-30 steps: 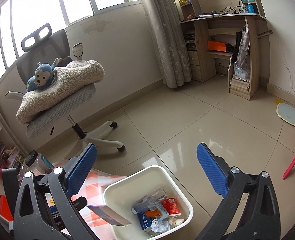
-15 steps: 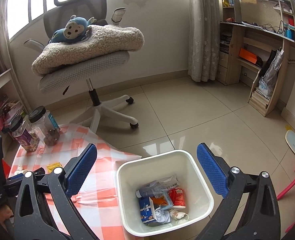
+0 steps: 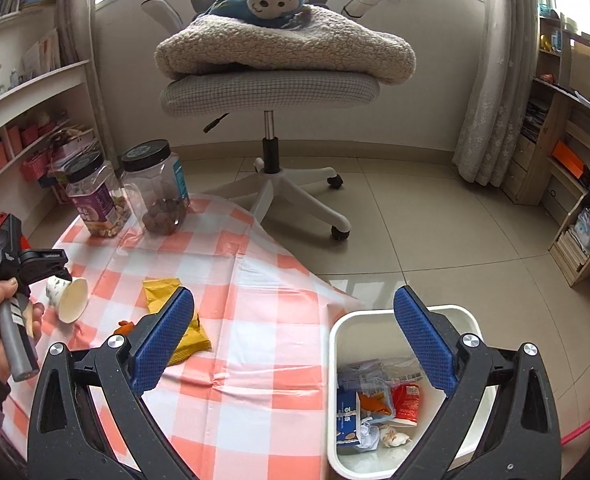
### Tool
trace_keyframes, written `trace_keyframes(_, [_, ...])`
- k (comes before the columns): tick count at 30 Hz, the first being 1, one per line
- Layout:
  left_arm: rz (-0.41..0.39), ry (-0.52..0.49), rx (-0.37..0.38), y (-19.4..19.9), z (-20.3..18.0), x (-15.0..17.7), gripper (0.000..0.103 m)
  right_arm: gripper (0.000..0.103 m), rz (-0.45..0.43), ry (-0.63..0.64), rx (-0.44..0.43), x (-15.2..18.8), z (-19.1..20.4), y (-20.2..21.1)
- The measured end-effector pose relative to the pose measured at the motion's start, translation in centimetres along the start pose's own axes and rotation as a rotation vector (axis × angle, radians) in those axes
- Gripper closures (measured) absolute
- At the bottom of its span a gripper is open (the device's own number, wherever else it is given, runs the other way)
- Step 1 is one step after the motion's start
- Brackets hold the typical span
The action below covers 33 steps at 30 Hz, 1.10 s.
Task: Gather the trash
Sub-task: 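Grasp the paper cup with the left gripper while the right gripper grasps the orange sausage snack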
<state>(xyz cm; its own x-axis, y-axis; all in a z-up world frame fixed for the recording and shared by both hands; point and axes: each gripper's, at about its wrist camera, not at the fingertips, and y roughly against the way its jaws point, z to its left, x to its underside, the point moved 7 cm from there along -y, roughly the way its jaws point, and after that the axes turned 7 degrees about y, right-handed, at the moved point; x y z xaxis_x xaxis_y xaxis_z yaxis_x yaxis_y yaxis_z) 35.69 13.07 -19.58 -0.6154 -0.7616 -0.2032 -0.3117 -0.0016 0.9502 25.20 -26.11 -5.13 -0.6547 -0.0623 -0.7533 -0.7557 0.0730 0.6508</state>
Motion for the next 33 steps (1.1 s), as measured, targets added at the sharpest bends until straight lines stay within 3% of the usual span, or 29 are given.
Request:
trace_keyframes(2, [0.085, 0.007, 0.062, -1.5, -0.2, 0.3, 0.016, 0.007, 0.027, 0.041, -0.034, 0.3, 2.0, -1.2])
trace_keyframes(4, [0.129, -0.001, 0.111, -1.9, -0.4, 0.6, 0.030, 0.007, 0.059, 0.086, -0.062, 0.6, 3.9, -2.5])
trace_keyframes(6, [0.128, -0.035, 0.133, -1.2, -0.5, 0.6, 0.051, 0.007, 0.093, 0.125, -0.100, 0.9, 5.9, -4.1])
trace_keyframes(8, [0.118, -0.075, 0.146, -0.2, -0.6, 0.6, 0.059, 0.007, 0.126, 0.150, -0.139, 1.3, 7.8, -5.4])
trace_keyframes(12, [0.149, -0.102, 0.181, 1.7, 0.4, 1.2, 0.062, 0.007, 0.171, 0.195, -0.246, 2.1, 12.1, -7.2])
trace_keyframes(16, [0.068, -0.187, 0.181, 5.7, 1.6, 0.9, 0.062, 0.008, 0.244, 0.178, -0.421, 3.5, 16.8, -8.0])
trace_keyframes(20, [-0.103, -0.271, 0.179, 10.8, 2.4, 0.0, 0.061, 0.016, 0.397, -0.067, -0.521, 5.4, 19.0, -9.6])
trace_keyframes(24, [-0.190, -0.333, 0.216, 14.6, 2.9, -0.1, 0.060, 0.023, 0.398, -0.133, -0.434, 5.8, 20.8, -11.3])
trace_keyframes(31, [-0.177, -0.324, 0.269, 16.2, 4.2, -0.9, 0.059, 0.034, 0.383, -0.193, -0.272, 6.4, 21.1, -15.0])
trace_keyframes(32, [-0.181, -0.326, 0.275, 16.4, 4.4, -1.0, 0.059, 0.037, 0.371, -0.196, -0.262, 6.3, 21.0, -15.2])
trace_keyframes(33, [-0.192, -0.330, 0.274, 16.7, 4.5, -1.2, 0.059, 0.050, 0.357, -0.190, -0.262, 6.1, 21.0, -15.3])
